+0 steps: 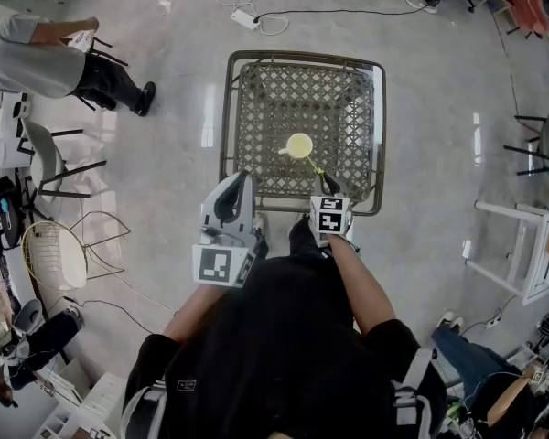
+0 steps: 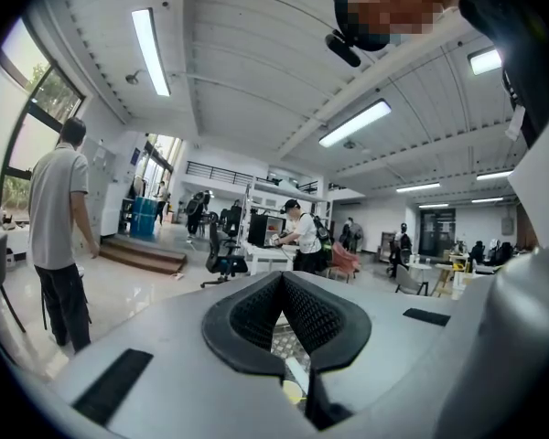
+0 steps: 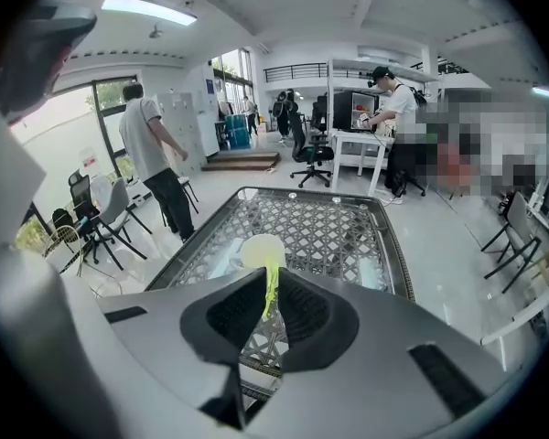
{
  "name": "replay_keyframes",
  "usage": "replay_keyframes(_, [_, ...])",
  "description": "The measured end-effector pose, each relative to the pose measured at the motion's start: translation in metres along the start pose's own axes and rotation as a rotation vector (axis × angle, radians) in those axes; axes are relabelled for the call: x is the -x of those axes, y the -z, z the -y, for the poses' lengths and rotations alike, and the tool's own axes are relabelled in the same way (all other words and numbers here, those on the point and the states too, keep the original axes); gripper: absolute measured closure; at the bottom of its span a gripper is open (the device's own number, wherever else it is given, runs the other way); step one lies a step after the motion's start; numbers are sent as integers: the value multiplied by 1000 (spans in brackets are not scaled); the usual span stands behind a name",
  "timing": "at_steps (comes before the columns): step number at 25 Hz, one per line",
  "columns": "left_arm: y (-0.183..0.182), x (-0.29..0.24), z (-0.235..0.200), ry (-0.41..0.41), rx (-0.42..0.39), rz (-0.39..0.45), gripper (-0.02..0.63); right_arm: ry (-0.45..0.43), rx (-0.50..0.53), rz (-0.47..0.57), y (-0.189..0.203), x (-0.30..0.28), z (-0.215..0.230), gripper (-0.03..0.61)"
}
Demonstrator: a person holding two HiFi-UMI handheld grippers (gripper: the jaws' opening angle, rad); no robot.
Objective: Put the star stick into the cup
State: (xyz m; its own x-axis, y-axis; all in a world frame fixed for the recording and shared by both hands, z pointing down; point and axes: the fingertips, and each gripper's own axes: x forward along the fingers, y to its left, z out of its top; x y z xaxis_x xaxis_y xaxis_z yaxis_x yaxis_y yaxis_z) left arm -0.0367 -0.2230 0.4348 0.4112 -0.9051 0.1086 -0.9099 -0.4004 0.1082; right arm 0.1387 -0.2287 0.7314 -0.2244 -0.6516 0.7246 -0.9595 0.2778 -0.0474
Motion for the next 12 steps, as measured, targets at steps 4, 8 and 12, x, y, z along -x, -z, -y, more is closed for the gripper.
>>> replay_keyframes(4, [-1, 3, 2, 9, 1, 6, 598, 8, -10, 30, -5, 10, 3, 551])
replay_keyframes(8, [-3, 6, 3, 22, 6, 13, 598, 14, -29, 55, -12, 22, 2, 548])
replay_keyframes(12, [-5, 9, 7, 37, 5, 24, 598, 16, -41, 94, -20, 35, 0, 545])
